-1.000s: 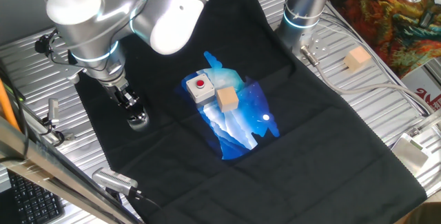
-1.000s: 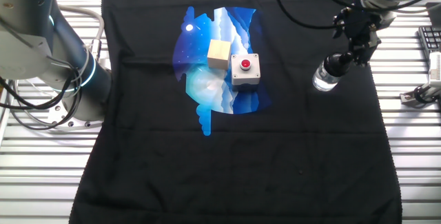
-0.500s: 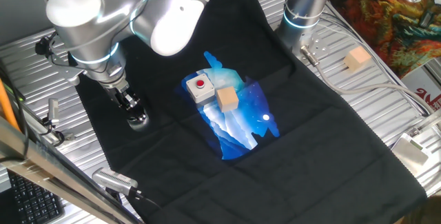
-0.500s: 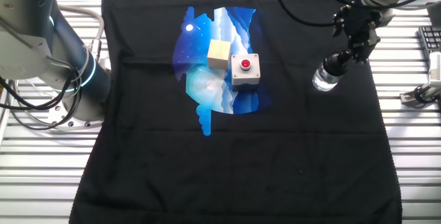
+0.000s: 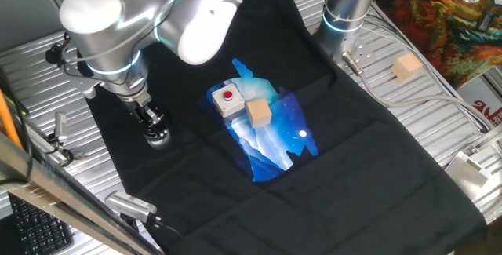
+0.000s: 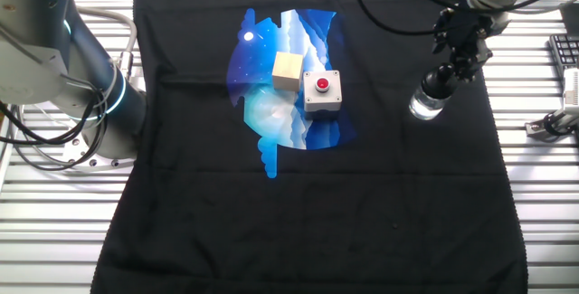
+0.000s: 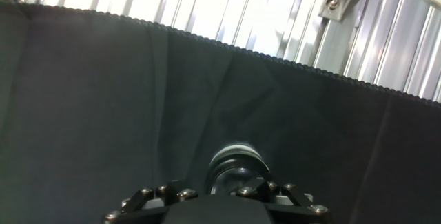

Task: Screw the lid onto the jar

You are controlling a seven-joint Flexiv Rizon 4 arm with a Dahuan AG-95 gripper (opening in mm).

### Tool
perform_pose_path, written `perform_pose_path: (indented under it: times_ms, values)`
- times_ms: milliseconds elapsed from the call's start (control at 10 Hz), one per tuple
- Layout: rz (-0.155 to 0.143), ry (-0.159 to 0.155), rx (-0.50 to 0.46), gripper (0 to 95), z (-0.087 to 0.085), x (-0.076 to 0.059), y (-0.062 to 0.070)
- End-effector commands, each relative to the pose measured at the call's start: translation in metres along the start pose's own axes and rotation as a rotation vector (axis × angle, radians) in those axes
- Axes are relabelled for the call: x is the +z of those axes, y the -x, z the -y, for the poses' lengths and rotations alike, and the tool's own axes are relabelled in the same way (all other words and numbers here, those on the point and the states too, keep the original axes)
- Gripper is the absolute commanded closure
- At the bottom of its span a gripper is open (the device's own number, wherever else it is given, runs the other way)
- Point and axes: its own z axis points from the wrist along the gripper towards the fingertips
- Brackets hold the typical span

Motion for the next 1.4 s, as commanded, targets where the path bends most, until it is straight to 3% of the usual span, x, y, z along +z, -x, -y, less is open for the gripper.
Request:
perform_pose_path:
  times_ms: [100,900,1400]
  values:
    - [-0.006,0.001,-0.001,38.0,0.0,0.0,0.002]
    - [-0.011,0.002,-0.044,38.0,0.017,0.003,-0.003]
    - [-0.009,0.011,-0.035,38.0,0.017,0.003,-0.002]
